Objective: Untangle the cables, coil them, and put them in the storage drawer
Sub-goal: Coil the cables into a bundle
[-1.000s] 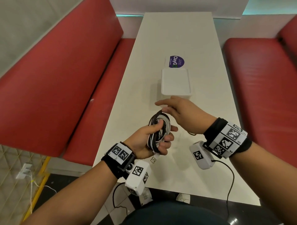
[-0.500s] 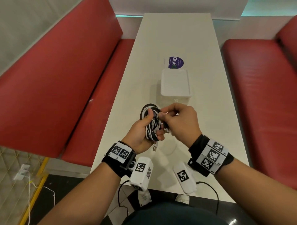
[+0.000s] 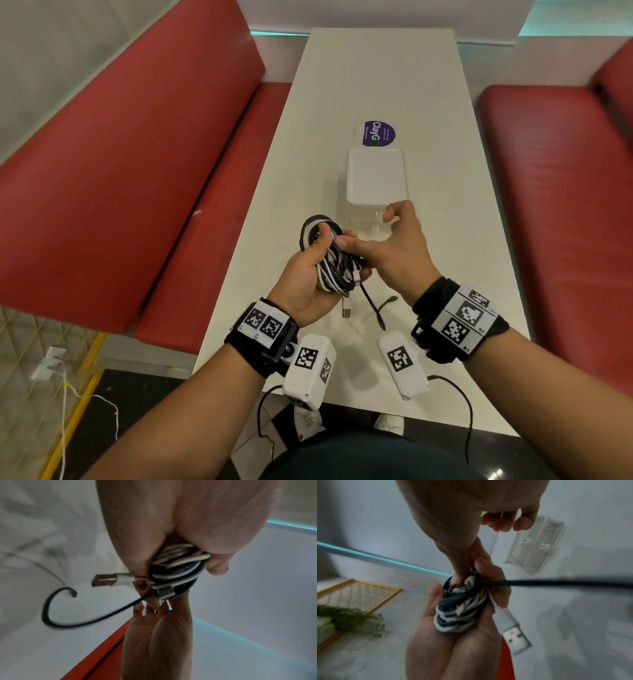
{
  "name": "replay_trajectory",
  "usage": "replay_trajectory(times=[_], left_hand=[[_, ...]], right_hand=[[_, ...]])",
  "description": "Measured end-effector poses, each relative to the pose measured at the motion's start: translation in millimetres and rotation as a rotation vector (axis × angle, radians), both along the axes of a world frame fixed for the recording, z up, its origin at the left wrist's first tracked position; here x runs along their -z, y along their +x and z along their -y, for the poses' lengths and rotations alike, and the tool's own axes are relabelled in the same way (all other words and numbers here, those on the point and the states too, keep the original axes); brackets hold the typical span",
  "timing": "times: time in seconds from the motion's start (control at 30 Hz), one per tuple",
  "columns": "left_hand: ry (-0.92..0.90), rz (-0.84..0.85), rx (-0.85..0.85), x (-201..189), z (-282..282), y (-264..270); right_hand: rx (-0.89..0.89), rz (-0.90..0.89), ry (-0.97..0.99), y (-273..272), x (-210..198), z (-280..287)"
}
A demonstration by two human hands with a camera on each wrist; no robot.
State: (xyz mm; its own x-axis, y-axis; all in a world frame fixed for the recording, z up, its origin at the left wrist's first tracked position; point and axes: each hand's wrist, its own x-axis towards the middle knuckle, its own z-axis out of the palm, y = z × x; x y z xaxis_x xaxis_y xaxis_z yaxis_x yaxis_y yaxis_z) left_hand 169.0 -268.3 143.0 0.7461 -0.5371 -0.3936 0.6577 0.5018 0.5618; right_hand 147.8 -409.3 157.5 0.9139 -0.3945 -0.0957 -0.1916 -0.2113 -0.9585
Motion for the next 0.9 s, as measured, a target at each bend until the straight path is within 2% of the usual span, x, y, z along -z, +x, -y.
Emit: replay_trajectory(times=[0.1,0.23,0.3,0.33,0.37,0.47,0.57,0.63,0.73,0.83,0.9], left_hand=[[0.083,0.055,-0.048,1,3,3],[0.036,0.076,-0.142,-1,0,22],[0.034,0.062,-0.182,-3,-7,34],[0.040,0.061,-0.182,-4,-10,38],[0.060,0.069,-0.177,-7,-13,41],[0.193,0.150,-0.176,-10,-21,49],[0.383,0.210,-0.145,-4,-25,54],[0.519,0.271,-0.079,0,-23,49],[0.655,0.371,0.076,1,-14,29],[0.561,0.263,0.233,-6,-4,10],[0.489,0.164,0.296,-7,-2,5]], right_hand=[[-0.118,-0.021,0.084,-5,-2,-7],[-0.144,-0.121,0.487,-14,-1,-8],[-0.242,-0.187,0.551,-21,3,-4],[-0.331,-0.206,0.465,-26,5,-3],[-0.420,-0.212,0.297,-31,7,-4],[-0.582,-0.187,-0.356,-41,8,-10],[-0.736,-0.166,-0.810,-49,-4,-19],[-0.792,-0.077,-0.889,-45,-18,-21],[-0.813,0.040,-0.877,-26,-40,-14],[-0.770,0.032,-0.832,-10,-56,-1],[-0.672,0.041,-0.731,-6,-62,6]])
